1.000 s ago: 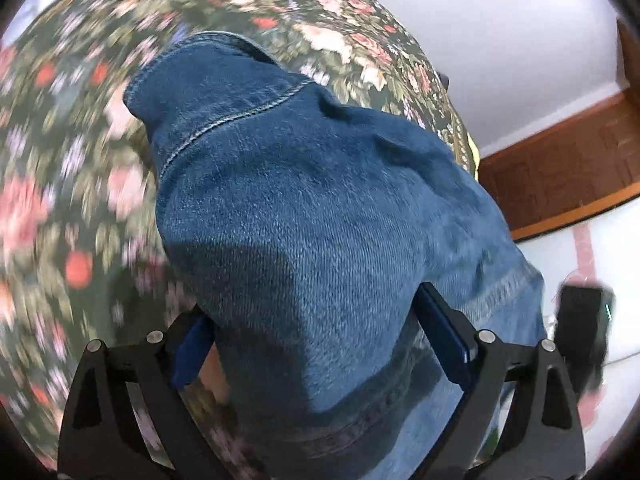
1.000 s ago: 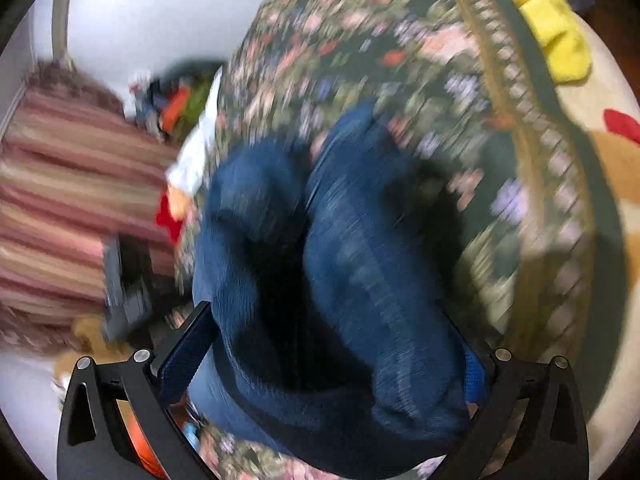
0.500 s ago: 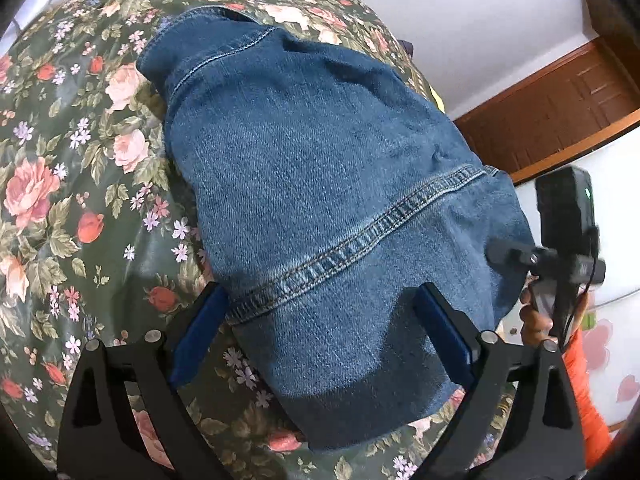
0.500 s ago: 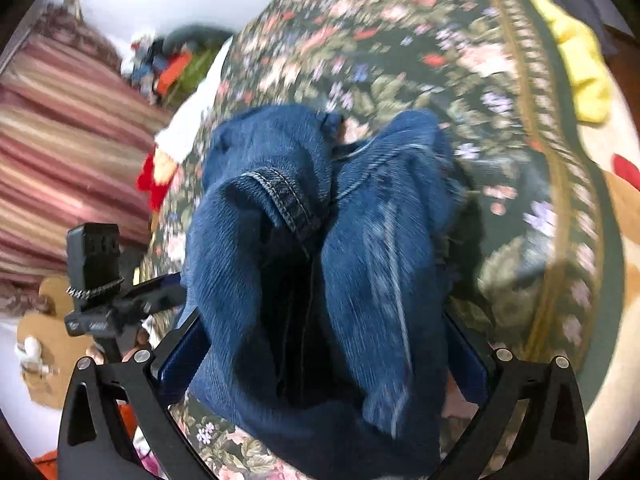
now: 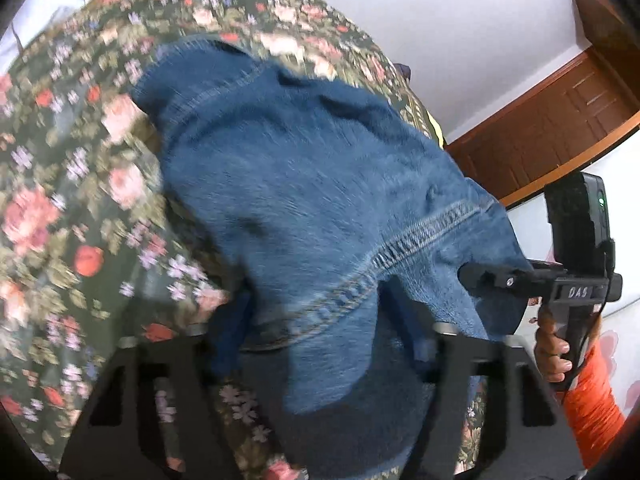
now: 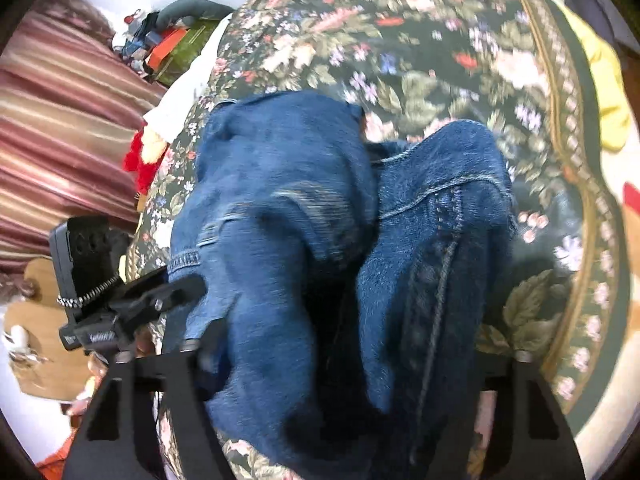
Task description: Fold large clothes
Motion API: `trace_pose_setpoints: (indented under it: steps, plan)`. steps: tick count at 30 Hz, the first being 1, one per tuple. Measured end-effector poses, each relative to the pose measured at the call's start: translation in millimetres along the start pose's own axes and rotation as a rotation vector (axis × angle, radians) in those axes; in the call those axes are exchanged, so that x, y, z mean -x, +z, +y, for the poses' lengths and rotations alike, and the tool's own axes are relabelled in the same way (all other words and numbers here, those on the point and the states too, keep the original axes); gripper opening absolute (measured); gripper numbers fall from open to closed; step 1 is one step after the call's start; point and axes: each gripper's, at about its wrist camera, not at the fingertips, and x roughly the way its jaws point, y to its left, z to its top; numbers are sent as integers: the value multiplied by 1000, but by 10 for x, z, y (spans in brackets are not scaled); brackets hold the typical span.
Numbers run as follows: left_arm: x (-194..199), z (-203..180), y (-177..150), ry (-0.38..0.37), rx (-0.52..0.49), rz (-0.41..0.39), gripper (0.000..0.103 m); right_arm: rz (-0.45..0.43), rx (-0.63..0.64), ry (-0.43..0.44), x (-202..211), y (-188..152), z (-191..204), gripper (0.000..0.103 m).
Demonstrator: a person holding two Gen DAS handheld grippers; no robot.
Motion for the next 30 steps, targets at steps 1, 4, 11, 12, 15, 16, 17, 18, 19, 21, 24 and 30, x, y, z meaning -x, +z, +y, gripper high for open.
trace_pose_setpoints:
  steps: [1, 4, 11, 12, 15, 16, 17, 18, 19, 21, 24, 30]
  plan:
    - [40, -8, 24, -6, -11, 2, 50, 1, 16, -17, 32, -9, 41, 44]
    - [147, -122, 72, 58, -100, -14, 48, -1, 25, -8, 100, -22, 184, 37]
    - [283, 104, -138, 87, -80, 28, 58, -17, 73, -64, 50, -116, 333, 53]
    - [292, 122, -161, 81, -67, 35, 69, -26, 88, -78, 46, -139, 321, 59]
    - [267, 169, -298, 51, -33, 76, 84, -57, 157, -182, 77, -187, 299, 90]
    - [236, 188, -346, 43, -26, 78, 86, -59, 175, -190, 71, -193, 278, 97]
    - [231, 192, -368, 43, -17, 72, 91, -55, 173, -187, 57, -192, 233, 102]
    - [212, 218, -379, 39, -4, 67, 96, -49, 164, -176, 36, -177, 190, 103]
    - [188, 256, -385, 24, 18, 69, 96, -37, 140, -145, 5, -161, 129, 103]
    - [103, 352, -368, -40, 79, 90, 97, 4, 71, -47, -91, -129, -28, 103]
    - [-112, 456, -283, -68, 138, 105, 103, 41, 1, 55, -240, -78, -189, 103]
    - [-234, 469, -125, -62, 135, 73, 101, 42, 18, 69, -294, -21, -157, 102]
